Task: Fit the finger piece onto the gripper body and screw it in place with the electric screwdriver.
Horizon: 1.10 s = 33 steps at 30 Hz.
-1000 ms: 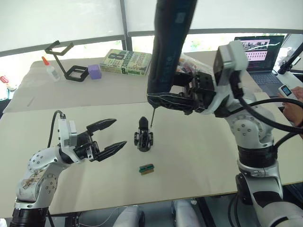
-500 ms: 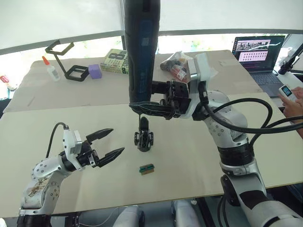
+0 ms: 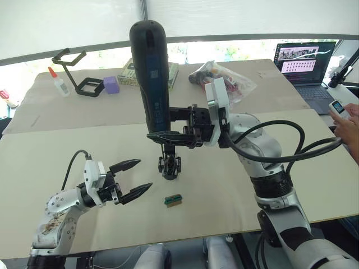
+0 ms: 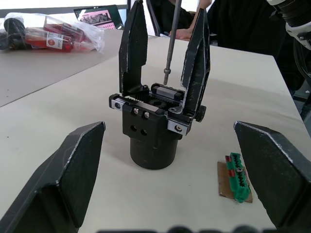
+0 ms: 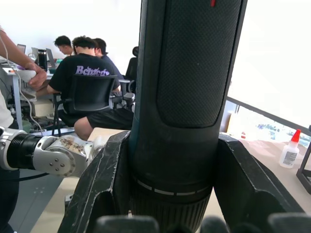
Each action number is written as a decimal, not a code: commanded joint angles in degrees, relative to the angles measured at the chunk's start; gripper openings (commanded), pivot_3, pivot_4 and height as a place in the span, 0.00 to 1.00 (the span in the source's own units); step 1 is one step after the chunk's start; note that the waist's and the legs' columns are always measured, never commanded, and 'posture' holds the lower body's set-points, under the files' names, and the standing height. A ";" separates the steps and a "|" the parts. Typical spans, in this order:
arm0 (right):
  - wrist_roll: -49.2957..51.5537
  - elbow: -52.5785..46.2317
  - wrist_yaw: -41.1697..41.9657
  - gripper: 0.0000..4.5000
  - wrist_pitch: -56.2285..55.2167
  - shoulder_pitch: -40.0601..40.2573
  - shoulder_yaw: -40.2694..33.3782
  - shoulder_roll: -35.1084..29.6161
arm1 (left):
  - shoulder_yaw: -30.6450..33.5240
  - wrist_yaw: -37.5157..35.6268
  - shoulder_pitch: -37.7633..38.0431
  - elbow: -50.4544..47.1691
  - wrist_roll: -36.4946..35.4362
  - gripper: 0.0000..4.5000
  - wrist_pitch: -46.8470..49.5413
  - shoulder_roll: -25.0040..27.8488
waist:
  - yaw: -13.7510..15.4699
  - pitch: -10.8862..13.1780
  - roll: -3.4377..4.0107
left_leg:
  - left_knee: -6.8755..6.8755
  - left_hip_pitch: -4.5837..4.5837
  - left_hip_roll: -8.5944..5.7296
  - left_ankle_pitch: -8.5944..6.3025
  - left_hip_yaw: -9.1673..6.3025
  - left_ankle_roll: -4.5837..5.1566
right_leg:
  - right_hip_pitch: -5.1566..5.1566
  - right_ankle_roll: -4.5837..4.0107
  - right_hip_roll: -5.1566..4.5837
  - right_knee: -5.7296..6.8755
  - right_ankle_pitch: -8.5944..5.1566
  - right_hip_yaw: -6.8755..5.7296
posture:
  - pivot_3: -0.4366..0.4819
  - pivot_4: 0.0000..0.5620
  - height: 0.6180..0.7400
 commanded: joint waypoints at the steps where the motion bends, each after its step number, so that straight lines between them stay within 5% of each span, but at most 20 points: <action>1: 0.36 -1.33 0.53 0.44 -1.35 -0.01 -0.35 0.45 | -0.47 0.53 -0.86 -0.64 0.64 1.00 -1.19 -0.43 | -0.01 0.00 0.00 | 0.00 0.00 0.00 0.00 0.00 0.00 | 0.00 0.00 0.00 0.00 0.00 0.00 | 0.48 0.27 1.00; 33: -0.94 -1.09 0.25 0.44 -1.20 2.37 0.58 0.78 | -1.37 0.29 0.51 0.28 2.02 1.00 -3.04 -1.19 | -0.73 0.00 0.00 | 0.00 0.00 0.01 0.00 -0.01 0.00 | -0.01 0.00 0.00 0.00 0.00 0.00 | 0.48 0.27 1.00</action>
